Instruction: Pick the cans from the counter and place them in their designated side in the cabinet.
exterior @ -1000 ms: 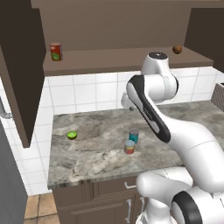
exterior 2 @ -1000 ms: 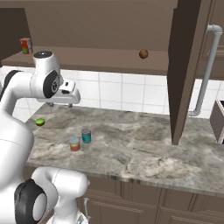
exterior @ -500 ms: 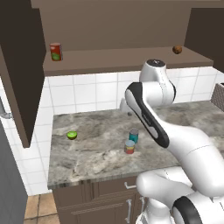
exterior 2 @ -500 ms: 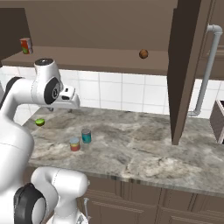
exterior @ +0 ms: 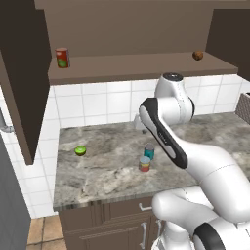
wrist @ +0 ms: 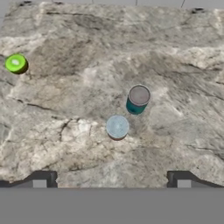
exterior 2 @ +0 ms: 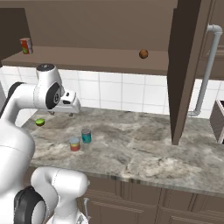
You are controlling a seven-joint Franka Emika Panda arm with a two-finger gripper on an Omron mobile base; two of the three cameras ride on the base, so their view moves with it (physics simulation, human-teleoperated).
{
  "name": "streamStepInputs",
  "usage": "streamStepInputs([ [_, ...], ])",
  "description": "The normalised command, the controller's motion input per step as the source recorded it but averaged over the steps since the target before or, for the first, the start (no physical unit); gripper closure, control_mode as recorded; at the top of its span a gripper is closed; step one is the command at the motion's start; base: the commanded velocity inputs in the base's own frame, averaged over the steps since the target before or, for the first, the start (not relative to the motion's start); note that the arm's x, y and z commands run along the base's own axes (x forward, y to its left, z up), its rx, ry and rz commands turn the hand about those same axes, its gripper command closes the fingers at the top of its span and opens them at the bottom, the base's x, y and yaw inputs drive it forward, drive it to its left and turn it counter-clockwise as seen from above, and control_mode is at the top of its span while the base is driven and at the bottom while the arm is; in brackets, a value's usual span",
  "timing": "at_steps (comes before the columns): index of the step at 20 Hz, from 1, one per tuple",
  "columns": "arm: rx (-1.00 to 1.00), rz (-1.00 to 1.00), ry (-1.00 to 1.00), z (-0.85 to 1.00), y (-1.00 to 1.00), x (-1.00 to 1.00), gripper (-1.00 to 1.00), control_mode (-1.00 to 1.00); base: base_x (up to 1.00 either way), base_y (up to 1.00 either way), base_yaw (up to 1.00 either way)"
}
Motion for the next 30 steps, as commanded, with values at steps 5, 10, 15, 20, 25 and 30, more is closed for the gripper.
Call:
streamStepInputs([
  [5, 0.00, 0.00, 0.00, -0.16, 0.00, 0.06, -1.00, -1.00, 0.00, 0.00, 0.00],
  [10, 0.00, 0.00, 0.01, -0.17, 0.00, 0.08, -1.00, -1.00, 0.00, 0.00, 0.00],
  [15, 0.00, 0.00, 0.00, -0.20, 0.00, 0.07, -1.00, -1.00, 0.00, 0.00, 0.00],
  [20, 0.00, 0.00, 0.00, -0.23, 0.00, 0.06, -1.00, -1.00, 0.00, 0.00, 0.00],
  [25, 0.00, 0.00, 0.00, -0.23, 0.00, 0.04, -1.00, -1.00, 0.00, 0.00, 0.00],
  [30, 0.00, 0.00, -0.01, -0.16, 0.00, 0.02, -1.00, -1.00, 0.00, 0.00, 0.00],
])
